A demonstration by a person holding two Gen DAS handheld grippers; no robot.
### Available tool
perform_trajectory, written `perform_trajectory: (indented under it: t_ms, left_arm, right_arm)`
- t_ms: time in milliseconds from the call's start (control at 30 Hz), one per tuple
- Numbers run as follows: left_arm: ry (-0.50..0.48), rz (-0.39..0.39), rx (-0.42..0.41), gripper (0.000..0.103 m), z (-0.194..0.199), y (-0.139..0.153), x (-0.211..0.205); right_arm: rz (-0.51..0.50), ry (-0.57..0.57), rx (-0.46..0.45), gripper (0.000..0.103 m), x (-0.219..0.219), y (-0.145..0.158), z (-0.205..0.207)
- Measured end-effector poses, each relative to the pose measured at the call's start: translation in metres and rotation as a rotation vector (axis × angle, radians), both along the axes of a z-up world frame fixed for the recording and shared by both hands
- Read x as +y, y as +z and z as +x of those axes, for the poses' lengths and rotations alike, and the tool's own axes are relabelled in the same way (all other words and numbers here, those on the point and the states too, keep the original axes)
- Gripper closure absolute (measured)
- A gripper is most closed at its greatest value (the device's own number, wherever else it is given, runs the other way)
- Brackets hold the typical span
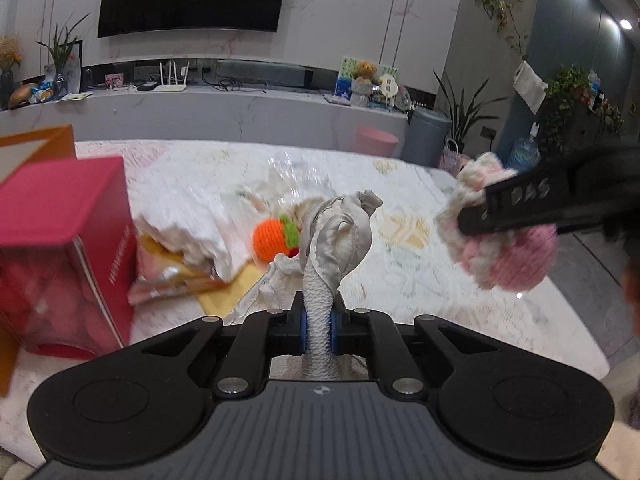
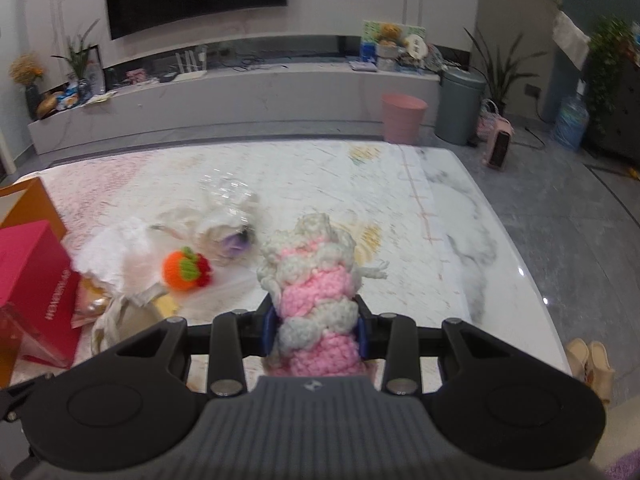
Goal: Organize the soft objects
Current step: 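Carry the white cloth to the box with the left tool while the right tool carries the crocheted item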
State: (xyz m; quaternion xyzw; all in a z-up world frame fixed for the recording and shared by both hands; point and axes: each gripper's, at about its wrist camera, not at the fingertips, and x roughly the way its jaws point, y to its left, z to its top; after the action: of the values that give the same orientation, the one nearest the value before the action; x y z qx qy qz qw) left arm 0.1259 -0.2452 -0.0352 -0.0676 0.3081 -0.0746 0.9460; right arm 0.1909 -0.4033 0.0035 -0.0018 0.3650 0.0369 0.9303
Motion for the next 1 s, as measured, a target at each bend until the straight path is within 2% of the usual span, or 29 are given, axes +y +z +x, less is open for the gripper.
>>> perform_trajectory:
  t_ms: [200, 333, 567, 667, 833, 1000]
  left_arm:
    - [0.042, -0.012, -0.058, 0.092, -0.008, 0.034, 0.022]
    - [0.081, -0.052, -0.102, 0.092, -0.014, 0.062, 0.048]
    - [0.115, -0.044, -0.215, 0.092, -0.033, 0.108, 0.098]
    - [0.136, -0.018, -0.249, 0.092, -0.041, 0.121, 0.127]
    - [0.167, 0.05, -0.289, 0.092, -0.054, 0.139, 0.176]
    - [0.202, 0.082, -0.275, 0.091, -0.059, 0.146, 0.221]
  right_arm:
    - [0.001, 0.075, -0.048, 0.067, 0.025, 0.018, -0.015]
    - [0.024, 0.098, -0.109, 0.067, 0.036, 0.036, -0.029]
    - [0.008, 0.143, -0.225, 0.067, 0.066, 0.075, -0.059]
    - [0.009, 0.197, -0.296, 0.067, 0.099, 0.094, -0.078]
    - [0.035, 0.308, -0.345, 0.067, 0.172, 0.117, -0.103]
    - [0.077, 0.42, -0.344, 0.067, 0.243, 0.124, -0.111]
